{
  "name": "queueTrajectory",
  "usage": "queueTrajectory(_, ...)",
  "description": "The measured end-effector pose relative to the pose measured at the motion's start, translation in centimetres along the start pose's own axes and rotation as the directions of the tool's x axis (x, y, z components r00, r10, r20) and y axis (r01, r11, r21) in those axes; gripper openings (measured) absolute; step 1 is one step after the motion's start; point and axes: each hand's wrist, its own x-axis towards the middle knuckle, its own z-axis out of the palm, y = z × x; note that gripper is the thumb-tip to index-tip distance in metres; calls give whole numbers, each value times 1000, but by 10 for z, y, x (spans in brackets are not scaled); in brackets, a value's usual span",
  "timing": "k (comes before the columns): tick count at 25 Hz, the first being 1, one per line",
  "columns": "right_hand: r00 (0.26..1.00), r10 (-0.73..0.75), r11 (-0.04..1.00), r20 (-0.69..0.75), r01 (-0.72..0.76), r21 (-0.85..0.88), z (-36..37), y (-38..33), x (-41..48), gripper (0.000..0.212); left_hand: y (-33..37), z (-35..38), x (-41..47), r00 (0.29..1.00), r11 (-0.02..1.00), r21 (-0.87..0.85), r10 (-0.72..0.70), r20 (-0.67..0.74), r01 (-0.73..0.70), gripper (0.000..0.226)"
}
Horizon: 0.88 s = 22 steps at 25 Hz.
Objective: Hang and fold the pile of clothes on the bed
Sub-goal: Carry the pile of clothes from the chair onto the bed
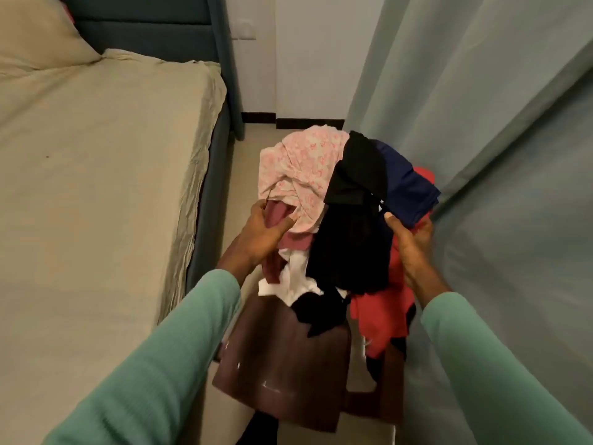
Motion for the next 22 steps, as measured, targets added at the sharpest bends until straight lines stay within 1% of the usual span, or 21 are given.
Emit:
queueTrajectory(1,998,-8,1000,-65,9,16,9,-1,11,122,3,-1,19,1000,999,-21,-24,-6,24,109)
queueTrajectory(2,990,29,1000,-137,-28,11,19,-19,4,128,6,-1,36,999,999,-20,-44,-7,44,112)
queueTrajectory(3,984,57,998,-170,-52,32,28,-33,1,129,6,1,55,999,999,1,-42,-9,42,113)
queueTrajectory(5,968,96,995,-230,-92,27,41,-45,-4,117,1,14,82,999,999,31,-37,-38,38,110)
queueTrajectory(6,956,111,993,-272,-119,-13,47,-44,1,111,5,22,93,998,999,17,-42,-51,43,110)
queueTrajectory(8,924,105,991,-367,-130,-43,60,-40,4,106,5,37,105,997,993,-101,-59,-47,54,115)
queueTrajectory(10,916,101,995,-389,-91,44,74,-37,6,111,3,53,109,997,973,-220,-75,-21,69,118)
queueTrajectory(11,917,118,989,-381,-76,125,81,-37,5,115,2,61,112,996,959,-269,-90,-5,86,119)
queueTrajectory(12,917,159,978,-366,-95,187,87,-38,6,116,5,67,114,994,945,-308,-108,10,106,119)
queueTrajectory(13,917,196,967,-348,-122,225,90,-38,7,112,7,73,118,991,941,-312,-133,25,134,116)
queueTrajectory(14,923,216,960,-318,-141,244,90,-36,8,105,10,76,122,986,943,-289,-158,45,165,105)
queueTrajectory(15,936,213,953,-280,-137,269,88,-33,9,96,11,79,126,984,947,-268,-165,69,178,82)
queueTrajectory(16,954,207,941,-218,-133,313,83,-31,12,87,13,81,130,981,948,-256,-171,91,189,54)
queueTrajectory(17,962,220,923,-162,-151,353,78,-29,16,79,17,84,133,980,939,-283,-171,106,195,31)
queueTrajectory(18,965,241,904,-103,-185,385,74,-31,21,76,23,86,134,978,923,-328,-172,122,203,19)
queueTrajectory(19,966,255,888,-49,-214,407,71,-35,25,79,30,88,134,974,905,-364,-179,140,219,15)
queueTrajectory(20,964,264,870,3,-240,430,68,-37,30,87,41,90,131,968,885,-397,-191,163,242,15)
queueTrajectory(21,960,273,840,67,-272,468,67,-42,33,89,52,91,130,961,869,-416,-211,180,269,16)
queueTrajectory(22,948,288,808,137,-318,496,66,-53,32,85,61,90,131,959,855,-438,-222,176,279,16)
